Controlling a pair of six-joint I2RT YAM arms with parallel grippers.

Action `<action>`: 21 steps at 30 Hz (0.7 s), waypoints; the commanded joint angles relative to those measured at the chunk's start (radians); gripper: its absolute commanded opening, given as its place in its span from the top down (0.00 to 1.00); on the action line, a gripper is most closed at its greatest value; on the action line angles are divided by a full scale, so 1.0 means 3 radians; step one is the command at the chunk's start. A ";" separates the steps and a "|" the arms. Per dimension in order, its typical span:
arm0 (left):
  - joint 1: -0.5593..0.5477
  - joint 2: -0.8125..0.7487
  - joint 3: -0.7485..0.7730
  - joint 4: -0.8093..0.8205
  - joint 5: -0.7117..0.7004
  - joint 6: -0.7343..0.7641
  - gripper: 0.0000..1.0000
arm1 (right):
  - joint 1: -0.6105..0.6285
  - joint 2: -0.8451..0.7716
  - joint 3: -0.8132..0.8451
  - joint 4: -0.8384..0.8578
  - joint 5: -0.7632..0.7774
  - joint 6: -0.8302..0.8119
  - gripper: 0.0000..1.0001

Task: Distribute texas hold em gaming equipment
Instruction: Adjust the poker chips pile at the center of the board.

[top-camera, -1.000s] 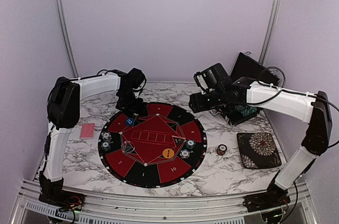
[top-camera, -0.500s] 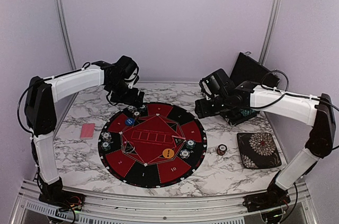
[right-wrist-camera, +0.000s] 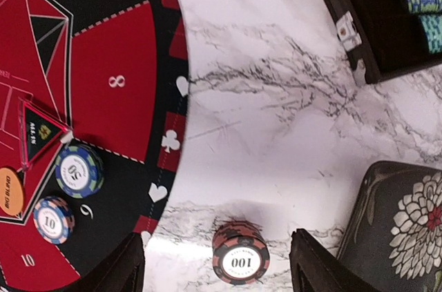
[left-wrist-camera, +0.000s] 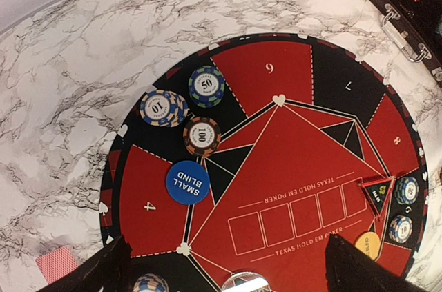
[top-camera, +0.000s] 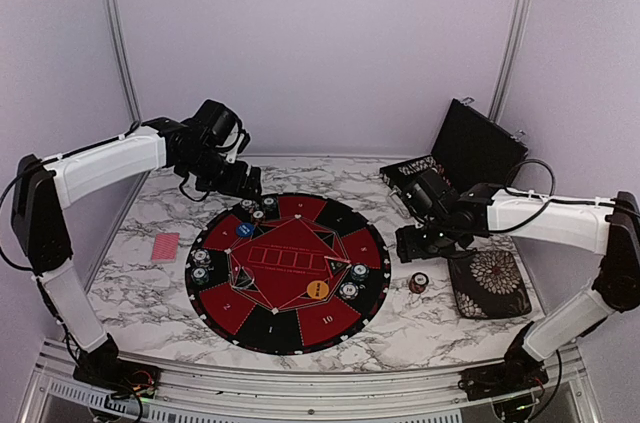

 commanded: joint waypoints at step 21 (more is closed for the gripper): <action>-0.0003 -0.0146 -0.0113 0.0230 0.0061 -0.0047 0.01 | -0.0105 0.0019 -0.0569 0.0251 -0.0244 0.0235 0.32</action>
